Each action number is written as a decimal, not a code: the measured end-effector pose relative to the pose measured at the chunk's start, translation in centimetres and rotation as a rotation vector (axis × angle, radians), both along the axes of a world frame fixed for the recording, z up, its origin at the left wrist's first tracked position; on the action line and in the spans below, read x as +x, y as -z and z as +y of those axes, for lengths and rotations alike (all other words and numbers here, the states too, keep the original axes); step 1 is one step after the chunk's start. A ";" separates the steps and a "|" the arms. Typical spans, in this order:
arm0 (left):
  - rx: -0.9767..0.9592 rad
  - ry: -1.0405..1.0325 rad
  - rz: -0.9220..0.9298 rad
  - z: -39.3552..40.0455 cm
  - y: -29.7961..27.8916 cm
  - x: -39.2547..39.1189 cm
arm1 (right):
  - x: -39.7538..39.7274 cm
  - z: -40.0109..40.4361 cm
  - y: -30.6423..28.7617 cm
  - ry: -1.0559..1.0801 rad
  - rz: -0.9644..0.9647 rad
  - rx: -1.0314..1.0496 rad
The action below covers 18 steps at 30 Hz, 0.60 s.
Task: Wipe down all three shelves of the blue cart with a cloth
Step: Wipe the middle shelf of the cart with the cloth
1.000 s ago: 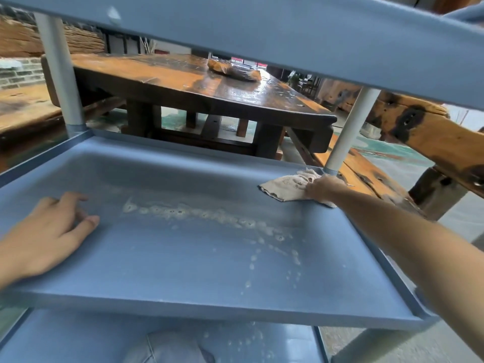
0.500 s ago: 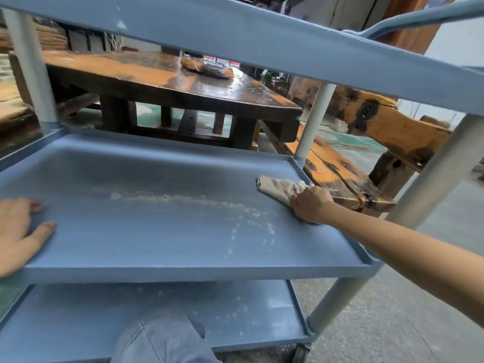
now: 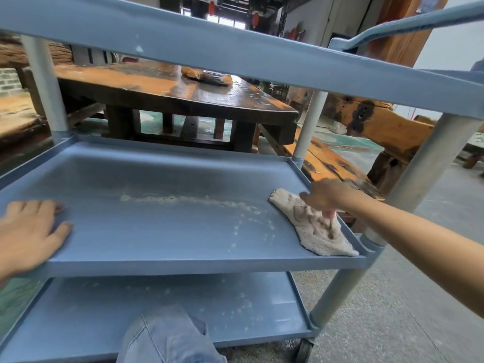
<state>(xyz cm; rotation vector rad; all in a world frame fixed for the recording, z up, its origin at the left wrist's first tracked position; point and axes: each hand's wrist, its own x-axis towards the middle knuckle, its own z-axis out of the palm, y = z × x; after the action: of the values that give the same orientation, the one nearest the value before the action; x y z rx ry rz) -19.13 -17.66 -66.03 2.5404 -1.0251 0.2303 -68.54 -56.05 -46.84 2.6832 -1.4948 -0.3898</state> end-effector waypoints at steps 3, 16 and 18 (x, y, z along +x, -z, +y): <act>-0.068 0.013 -0.131 0.5 -2.1 -2.2 | -1.1 -0.2 2.7 -0.296 -0.087 -0.120; -0.084 -0.028 -0.062 2.8 -5.2 -2.5 | 0.8 1.8 10.5 -0.023 -0.413 0.029; -0.077 -0.018 -0.019 3.1 -5.3 -2.8 | 1.8 2.5 10.4 -0.037 -0.374 0.030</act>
<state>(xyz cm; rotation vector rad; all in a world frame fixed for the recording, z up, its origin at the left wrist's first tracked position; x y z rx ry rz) -21.97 -14.61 -60.71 2.4841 -0.9814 0.2942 -66.71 -53.56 -57.25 2.9224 -1.5234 0.1011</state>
